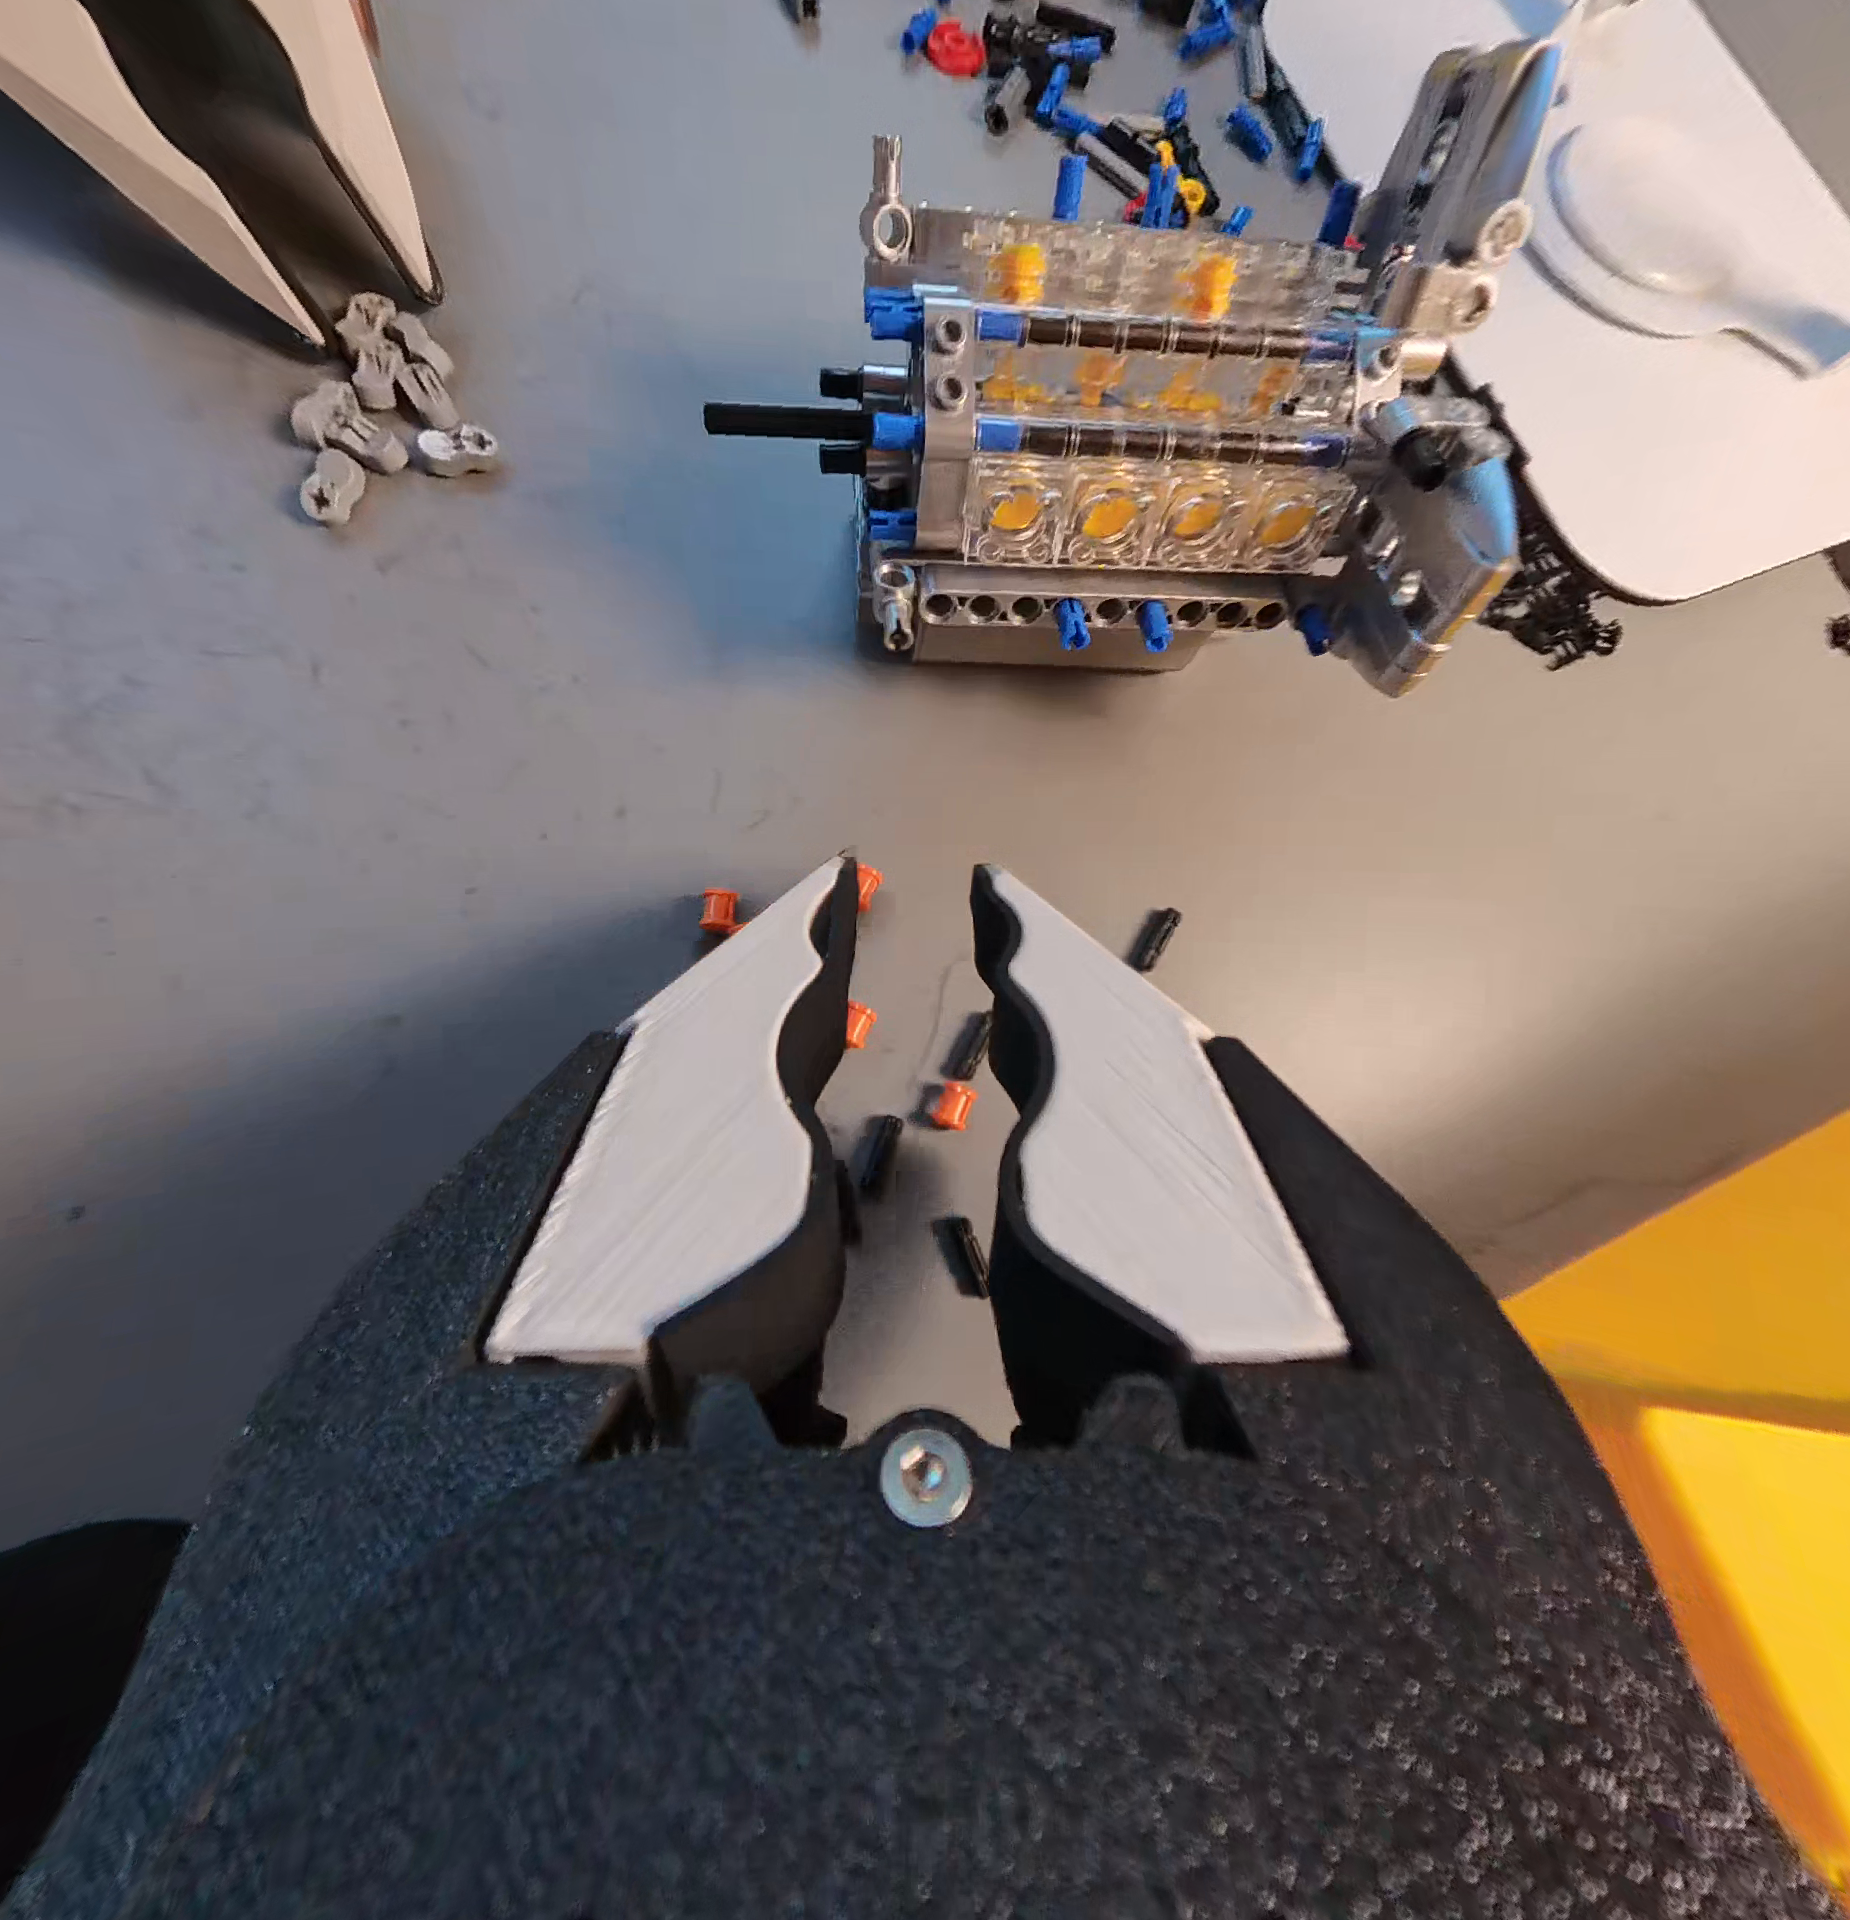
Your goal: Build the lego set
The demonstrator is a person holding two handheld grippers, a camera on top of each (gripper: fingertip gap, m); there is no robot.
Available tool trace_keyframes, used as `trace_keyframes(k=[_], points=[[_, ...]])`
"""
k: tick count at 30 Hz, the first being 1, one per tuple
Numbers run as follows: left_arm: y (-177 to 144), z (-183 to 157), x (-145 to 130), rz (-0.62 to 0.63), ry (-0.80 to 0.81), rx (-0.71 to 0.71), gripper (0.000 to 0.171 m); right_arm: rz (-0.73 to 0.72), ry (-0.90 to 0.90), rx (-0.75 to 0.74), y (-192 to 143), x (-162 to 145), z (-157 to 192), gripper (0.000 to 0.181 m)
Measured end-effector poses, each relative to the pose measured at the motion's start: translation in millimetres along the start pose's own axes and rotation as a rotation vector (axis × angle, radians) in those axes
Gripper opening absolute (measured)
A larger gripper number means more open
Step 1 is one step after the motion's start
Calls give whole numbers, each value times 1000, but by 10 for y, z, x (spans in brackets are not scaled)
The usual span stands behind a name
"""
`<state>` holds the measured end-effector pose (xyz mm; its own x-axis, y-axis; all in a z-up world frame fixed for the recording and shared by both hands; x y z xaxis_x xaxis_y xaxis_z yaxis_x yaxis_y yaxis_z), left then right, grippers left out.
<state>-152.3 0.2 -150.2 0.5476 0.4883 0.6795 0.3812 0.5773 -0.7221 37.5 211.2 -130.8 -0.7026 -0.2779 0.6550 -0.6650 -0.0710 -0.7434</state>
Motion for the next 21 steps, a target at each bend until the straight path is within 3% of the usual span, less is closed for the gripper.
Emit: trace_keyframes(k=[21], points=[[0,-5,-8,3,13,11,17,74,-12,43,136,-33,111,6]])
Point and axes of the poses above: each gripper's, where its closed fingertips meet, y out along the fingers, x out of its top, z = x × y across the jaws, the point moved 9 cm from there along -y, back along the fingers, and after that the axes turned 4 degrees about z, right-handed, at the moved point
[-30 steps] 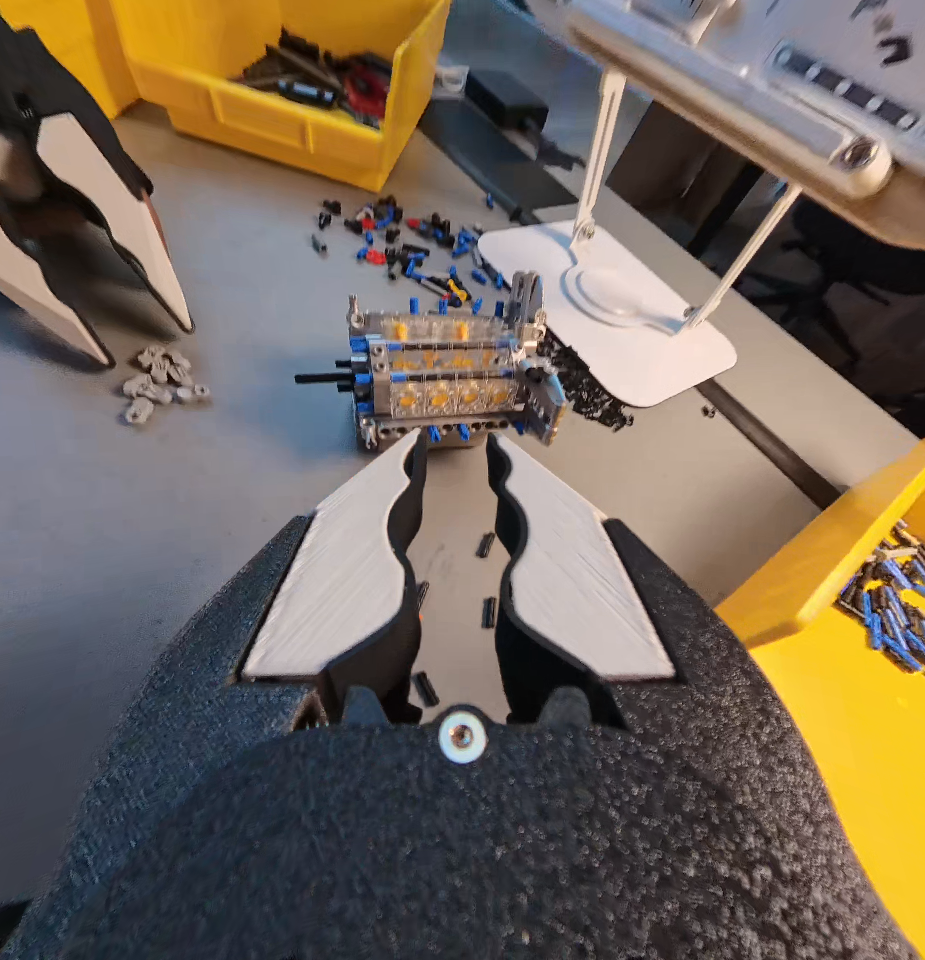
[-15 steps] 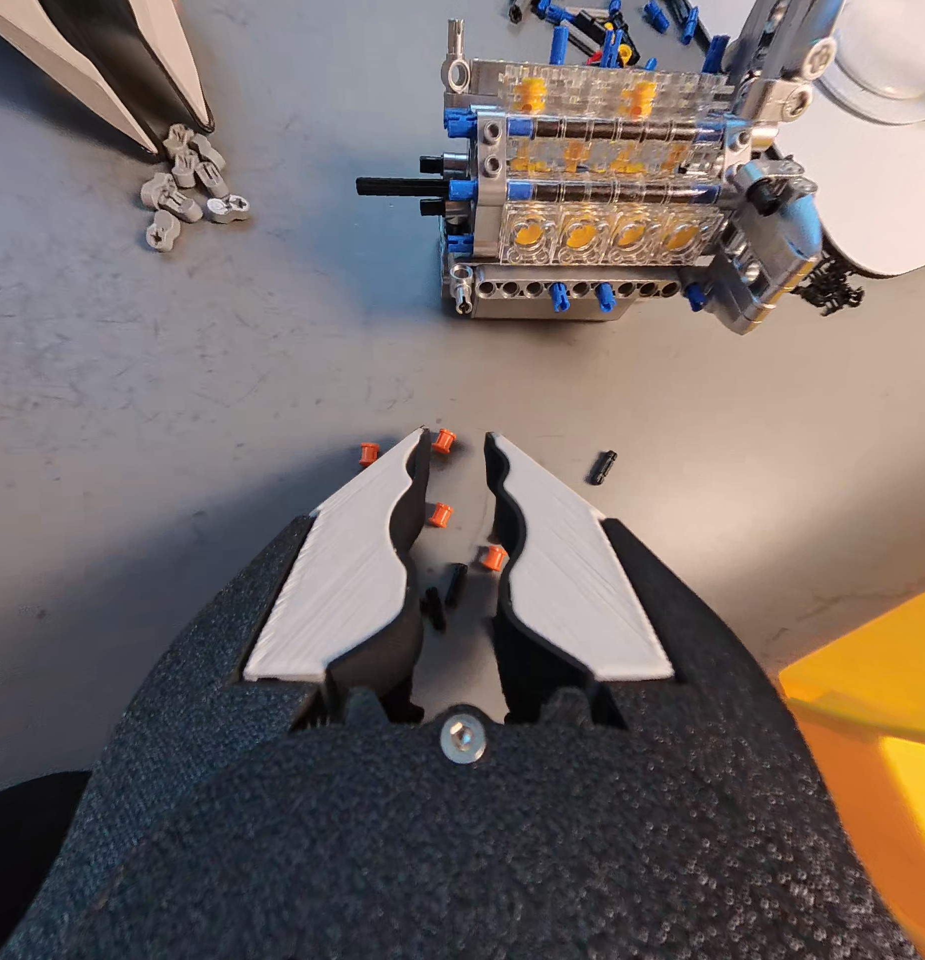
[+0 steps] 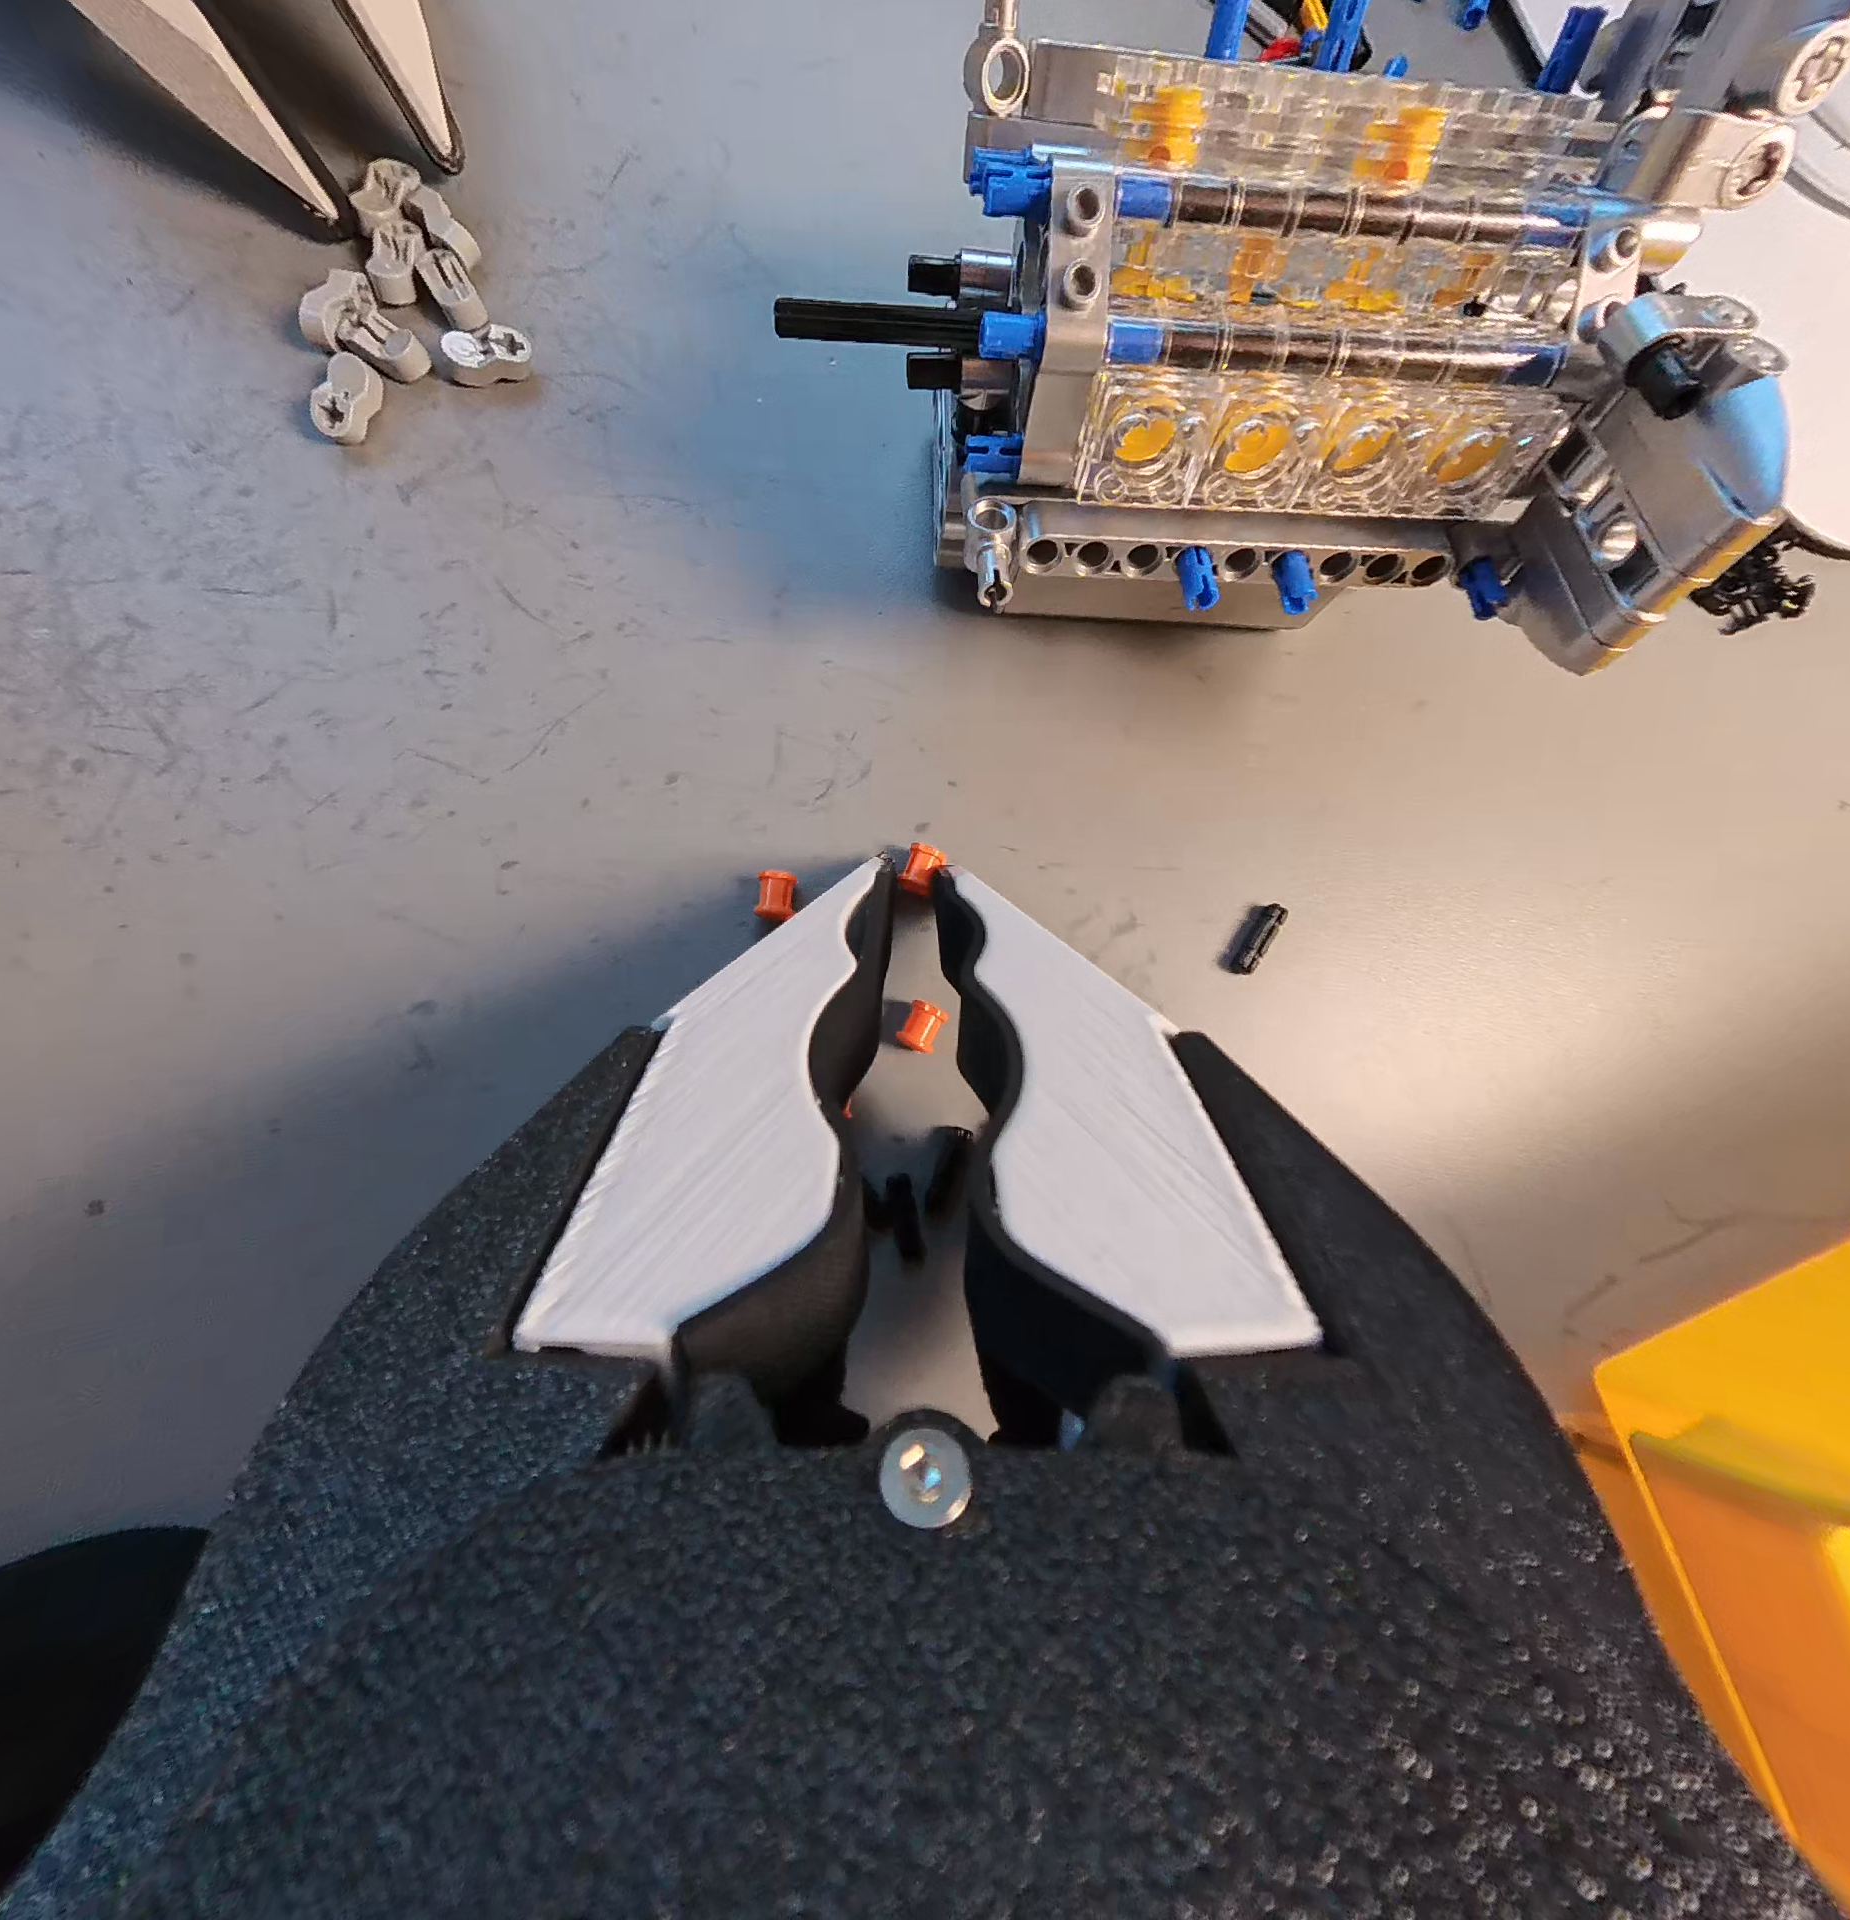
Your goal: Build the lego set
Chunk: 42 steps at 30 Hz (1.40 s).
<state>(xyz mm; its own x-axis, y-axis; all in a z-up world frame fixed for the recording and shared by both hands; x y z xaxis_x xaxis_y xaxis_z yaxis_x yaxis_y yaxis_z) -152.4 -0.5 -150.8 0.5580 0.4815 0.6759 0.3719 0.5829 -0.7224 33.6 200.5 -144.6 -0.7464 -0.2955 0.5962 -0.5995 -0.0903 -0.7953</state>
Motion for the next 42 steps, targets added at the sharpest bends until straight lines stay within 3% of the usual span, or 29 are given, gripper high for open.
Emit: trace_keyframes(k=[7,11,18,23,25,28,31,34,42], points=[[-17,13,-13,9,1,6,17,-117,-112,34,-52,149,160,6],[-71,32,9,-27,-21,-4,27,-208,-209,125,-53,303,421,6],[-92,-53,138,-101,-23,-45,25,-139,-349,238,136,361,803,6],[-10,-212,249,-125,10,-108,24,-120,-378,259,203,375,900,7],[31,-277,282,-121,32,-122,24,-122,-374,258,191,372,890,15],[76,-344,312,-111,52,-130,22,-179,-307,206,25,383,704,23],[104,-369,362,-127,32,-123,20,-206,-115,-4,-232,318,225,22],[156,-371,415,-127,13,-93,20,-138,100,-174,-306,89,-208,22],[302,-447,511,-75,11,-94,20,-13,246,-228,-52,-136,-461,15]])
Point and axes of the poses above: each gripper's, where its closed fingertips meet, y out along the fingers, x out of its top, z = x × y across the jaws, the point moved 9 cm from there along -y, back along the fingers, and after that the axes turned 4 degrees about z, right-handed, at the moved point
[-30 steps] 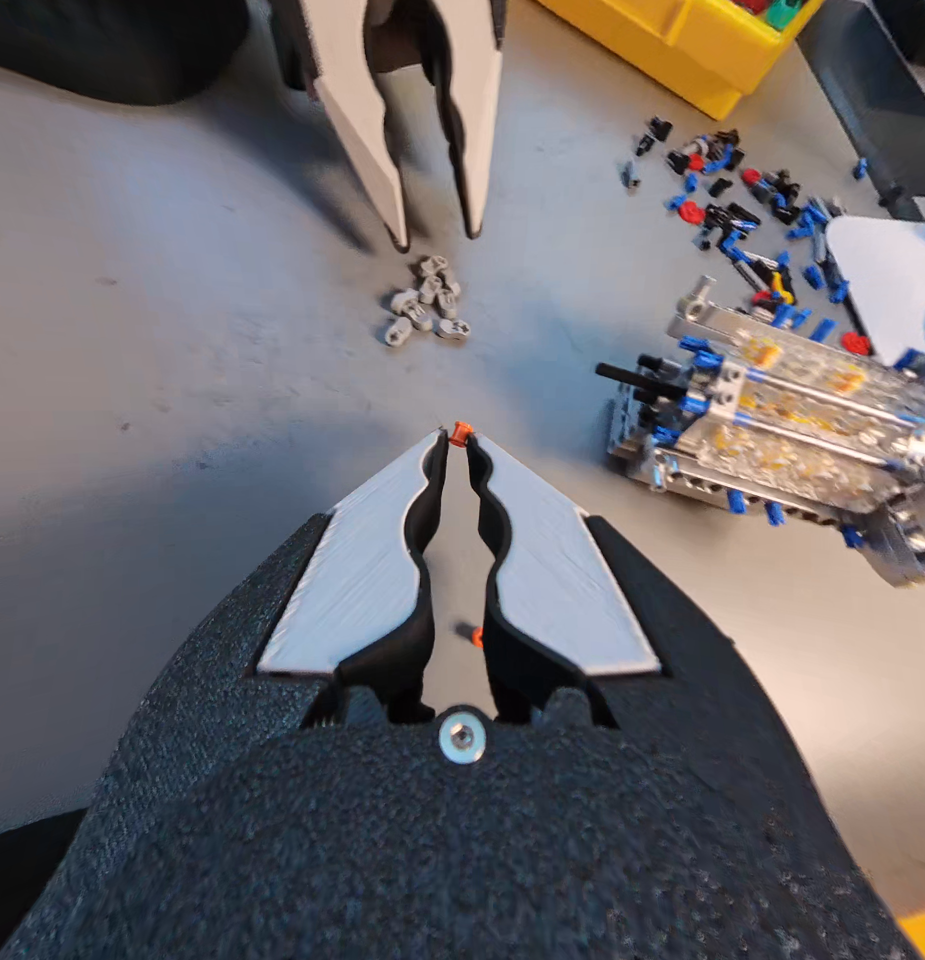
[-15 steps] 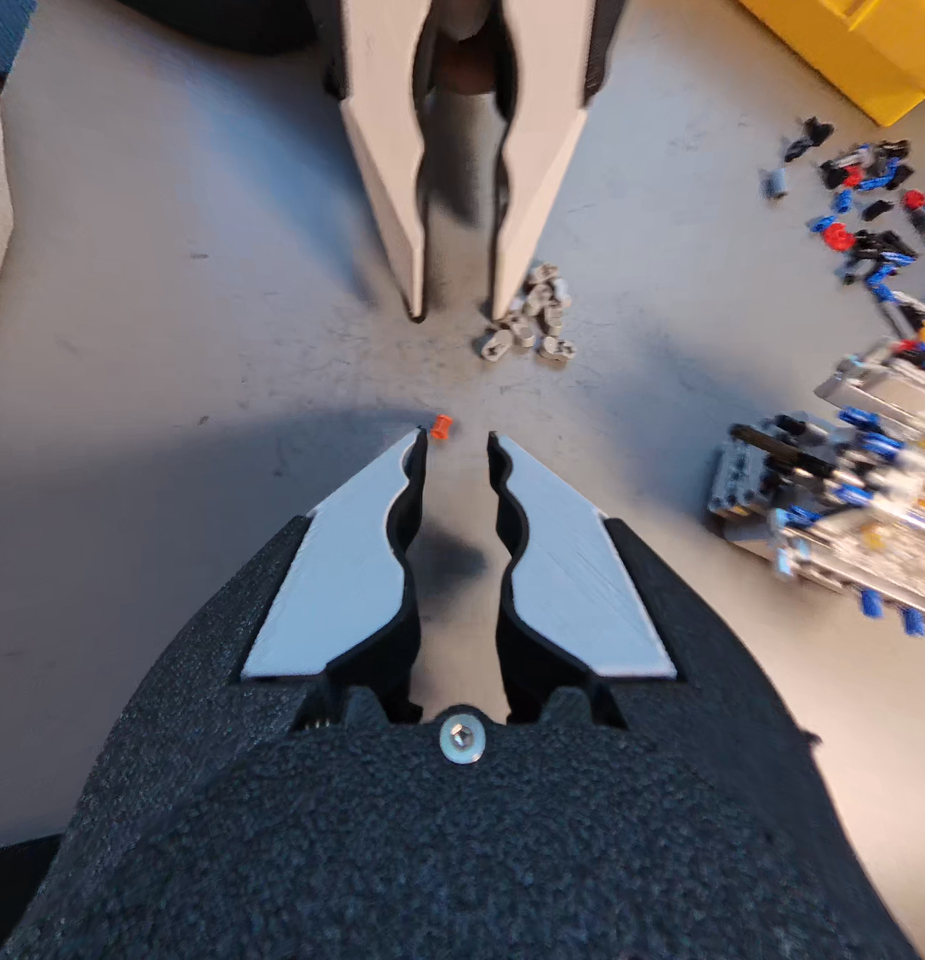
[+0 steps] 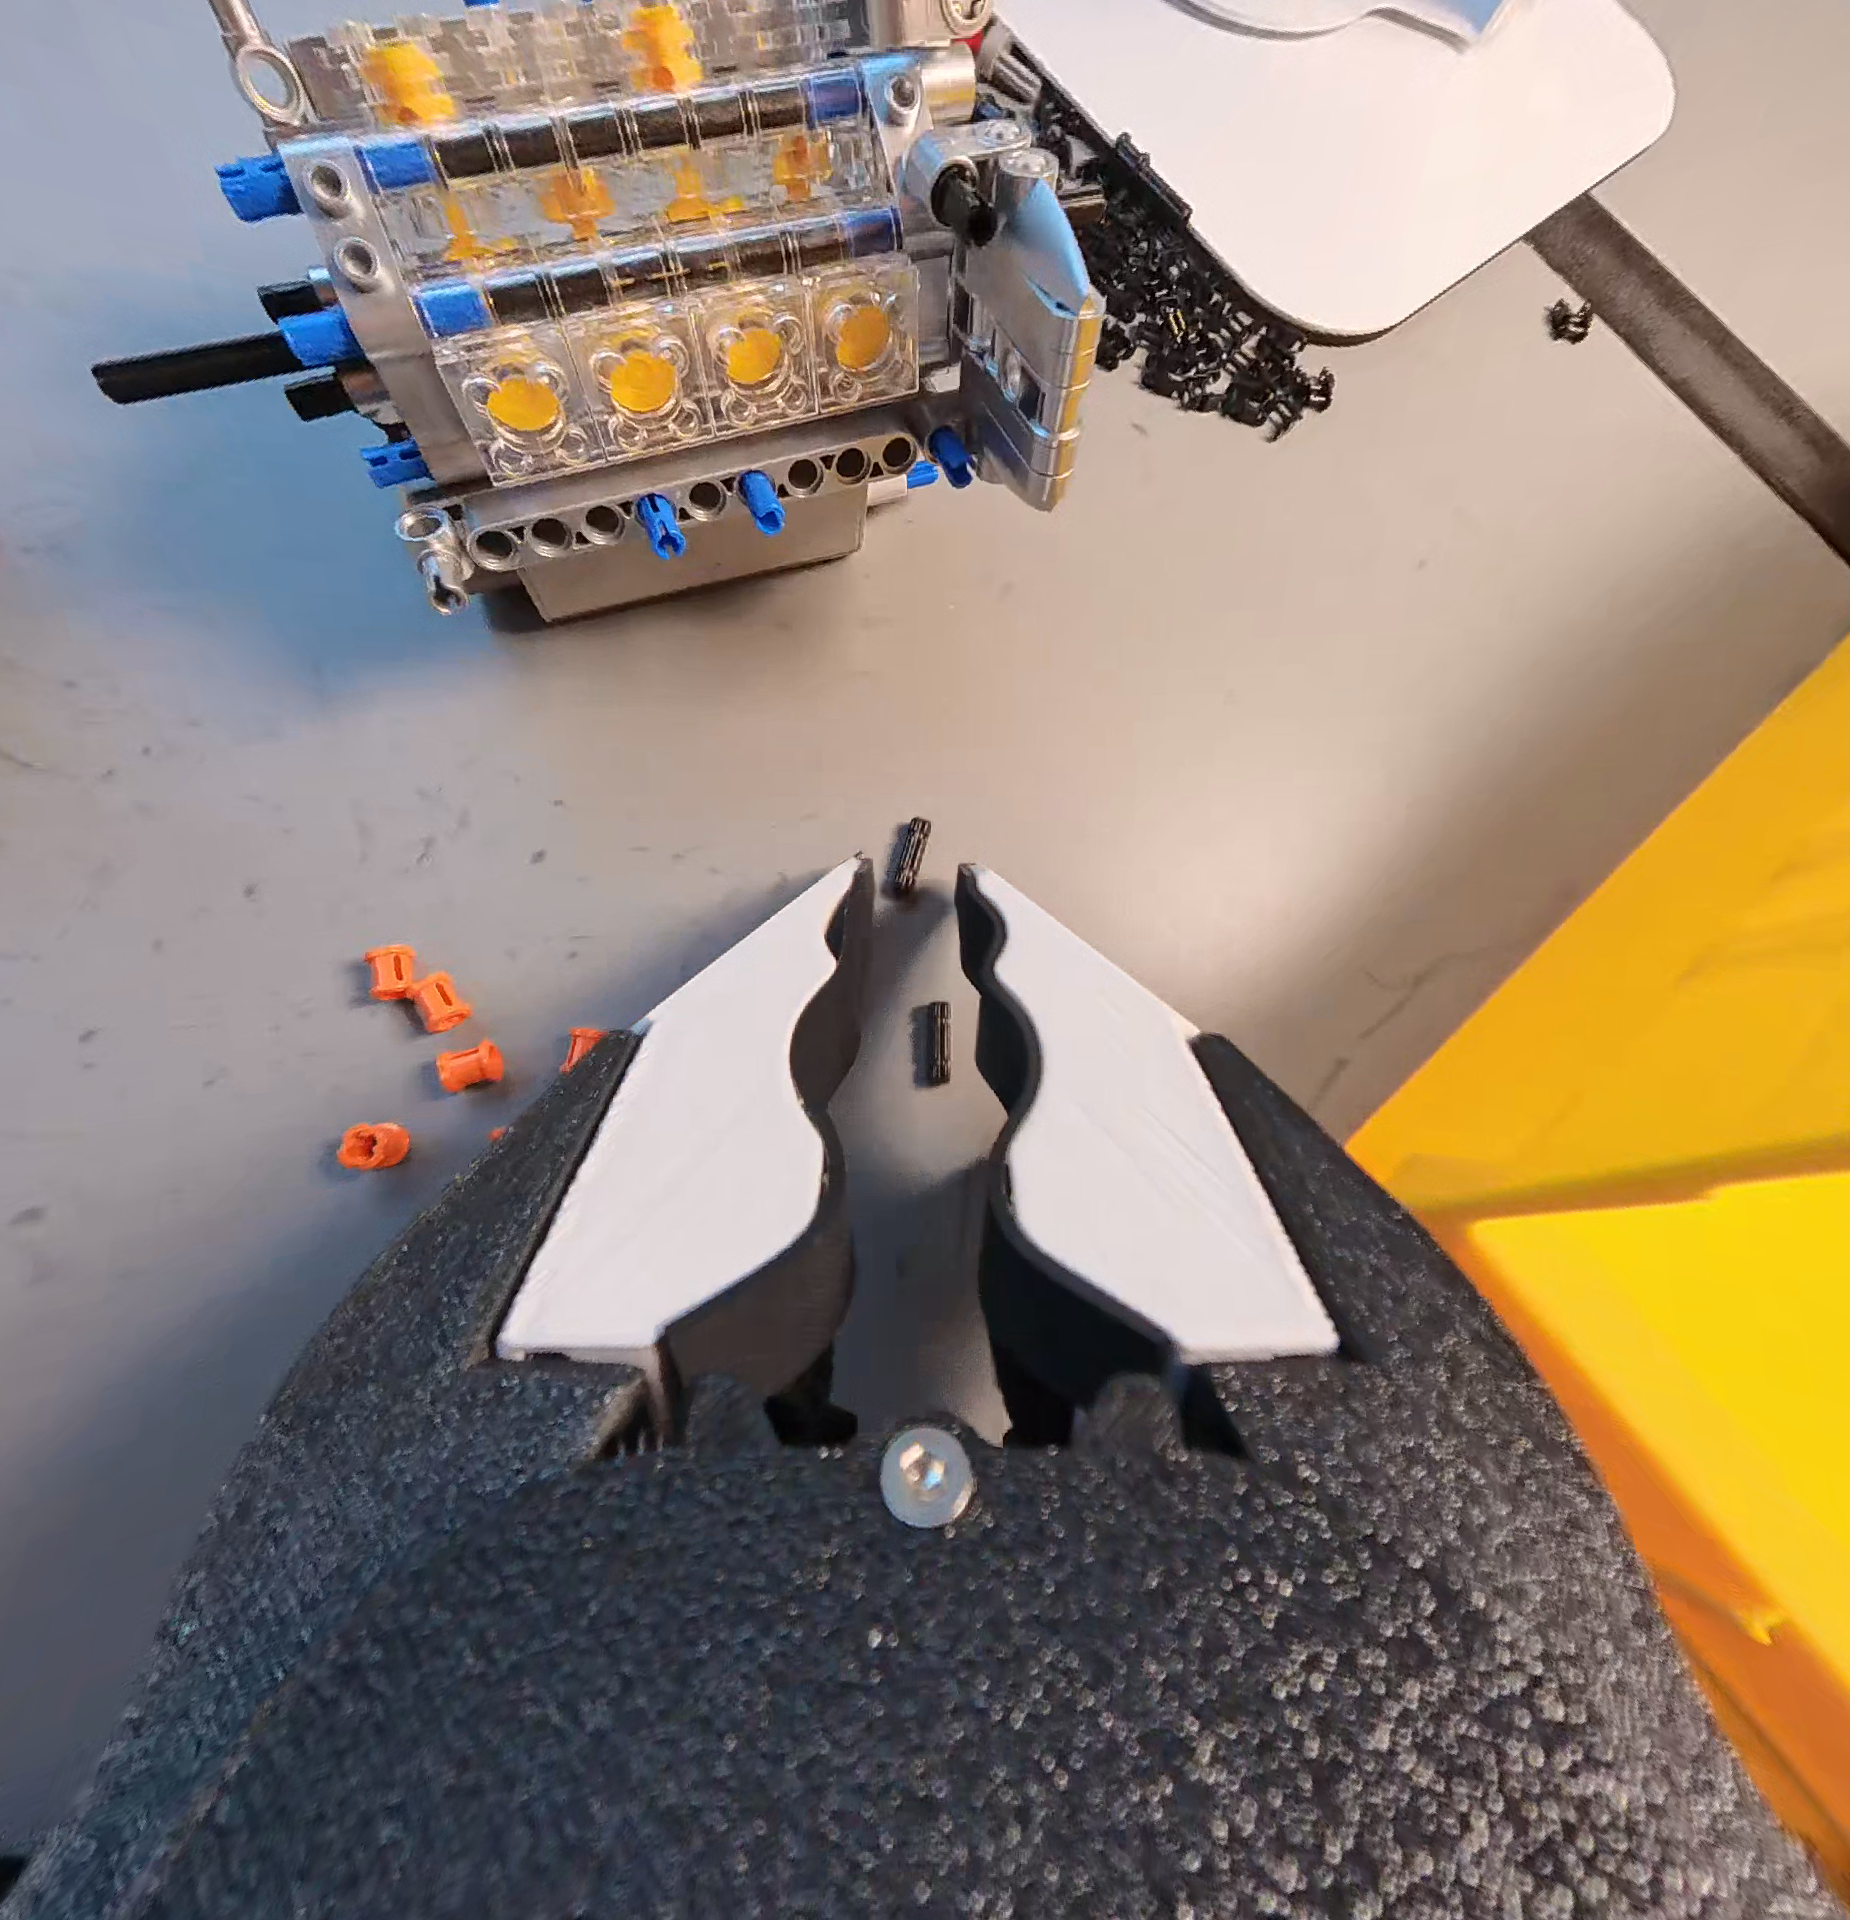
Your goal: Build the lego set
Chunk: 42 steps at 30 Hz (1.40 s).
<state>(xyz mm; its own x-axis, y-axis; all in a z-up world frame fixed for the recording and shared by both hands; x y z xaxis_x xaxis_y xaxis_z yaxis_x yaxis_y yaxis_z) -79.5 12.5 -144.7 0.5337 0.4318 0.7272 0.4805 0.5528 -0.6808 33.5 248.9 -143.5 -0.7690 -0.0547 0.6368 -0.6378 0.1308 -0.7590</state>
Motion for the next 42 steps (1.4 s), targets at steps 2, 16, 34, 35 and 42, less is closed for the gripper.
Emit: trace_keyframes(k=[2,16,34,35,42], points=[[27,-3,1,19,2,-1,19,8,-7,11,34,6,5,12],[85,-28,-13,71,31,-13,0,-137,-318,210,-136,135,413,3],[81,-89,68,74,217,37,12,-1,-549,549,-216,10,1133,3],[81,-94,71,74,220,33,10,-1,-548,548,-218,10,1132,3],[83,-55,38,109,187,32,4,2,-545,535,-203,4,1125,3]])
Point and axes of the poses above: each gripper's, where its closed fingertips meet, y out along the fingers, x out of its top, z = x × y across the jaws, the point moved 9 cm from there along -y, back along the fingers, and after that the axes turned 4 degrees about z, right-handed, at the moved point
